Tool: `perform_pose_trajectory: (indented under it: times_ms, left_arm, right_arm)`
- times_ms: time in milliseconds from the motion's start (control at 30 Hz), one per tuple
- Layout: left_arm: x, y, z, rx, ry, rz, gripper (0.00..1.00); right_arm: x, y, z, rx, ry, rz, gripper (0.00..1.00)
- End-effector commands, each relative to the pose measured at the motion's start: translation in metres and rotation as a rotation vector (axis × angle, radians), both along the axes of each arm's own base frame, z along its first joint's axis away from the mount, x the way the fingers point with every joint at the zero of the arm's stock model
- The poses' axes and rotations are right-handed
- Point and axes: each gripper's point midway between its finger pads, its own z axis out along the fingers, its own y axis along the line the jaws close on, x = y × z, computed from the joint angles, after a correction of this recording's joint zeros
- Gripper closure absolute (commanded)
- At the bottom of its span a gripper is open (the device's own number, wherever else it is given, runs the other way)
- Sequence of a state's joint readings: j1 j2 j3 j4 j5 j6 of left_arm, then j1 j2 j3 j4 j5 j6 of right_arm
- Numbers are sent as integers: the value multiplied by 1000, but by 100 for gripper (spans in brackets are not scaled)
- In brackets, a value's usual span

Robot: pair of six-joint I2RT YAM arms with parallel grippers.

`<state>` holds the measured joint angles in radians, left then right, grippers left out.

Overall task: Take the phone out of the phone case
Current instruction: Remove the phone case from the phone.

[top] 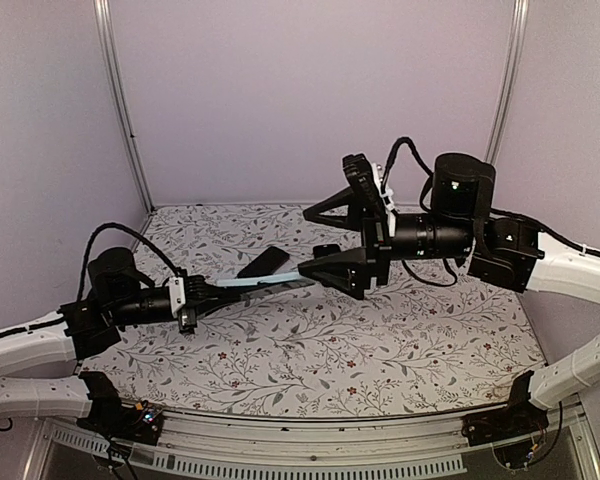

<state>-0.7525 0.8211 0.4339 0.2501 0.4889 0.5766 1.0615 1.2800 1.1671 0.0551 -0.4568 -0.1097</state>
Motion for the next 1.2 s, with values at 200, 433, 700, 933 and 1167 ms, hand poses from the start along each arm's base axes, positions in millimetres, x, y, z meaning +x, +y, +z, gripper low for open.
perform_pose_trajectory:
  times_ms: [200,433,700,933,1167]
  left_arm:
    - [-6,-13,17,7,-69,-44,100]
    - [-5,-22,3,66,-17,-61,100]
    - [-12,-24,5,63,-21,-83,100]
    - [-16,-25,6,62,-28,-92,100]
    - [-17,-25,5,67,-32,-91,100]
  right_arm:
    - [24,46,-44,-347,80,-108,2]
    - [25,82,-82,-543,86,-150,7]
    - [28,96,-108,-630,75,-199,26]
    - [33,96,-122,-670,80,-228,41]
    - [32,96,-128,-688,85,-229,47]
